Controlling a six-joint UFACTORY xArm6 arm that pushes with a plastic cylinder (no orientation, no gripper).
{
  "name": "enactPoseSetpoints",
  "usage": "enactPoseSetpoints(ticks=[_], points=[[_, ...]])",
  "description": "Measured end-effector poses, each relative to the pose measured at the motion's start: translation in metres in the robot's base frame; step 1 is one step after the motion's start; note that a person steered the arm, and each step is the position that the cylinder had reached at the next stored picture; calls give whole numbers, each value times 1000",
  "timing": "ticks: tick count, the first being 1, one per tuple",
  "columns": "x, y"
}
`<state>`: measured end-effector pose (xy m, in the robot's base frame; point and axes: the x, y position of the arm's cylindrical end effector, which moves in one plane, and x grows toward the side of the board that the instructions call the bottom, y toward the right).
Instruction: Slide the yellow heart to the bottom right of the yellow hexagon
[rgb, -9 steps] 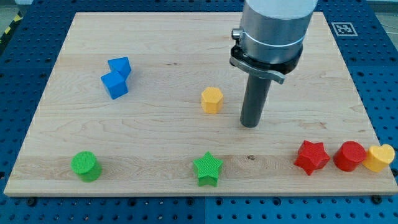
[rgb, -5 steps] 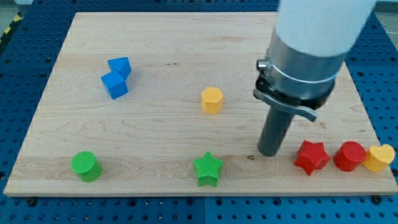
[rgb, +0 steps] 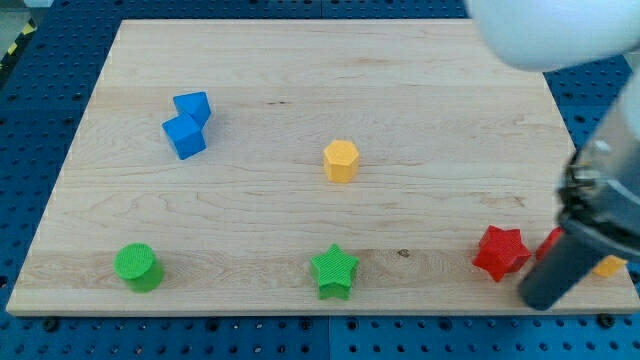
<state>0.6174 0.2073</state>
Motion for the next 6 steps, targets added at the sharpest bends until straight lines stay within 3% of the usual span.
enactPoseSetpoints(ticks=[2,3,5,6], points=[[-15,3],[0,2],[1,36],[-1,91]])
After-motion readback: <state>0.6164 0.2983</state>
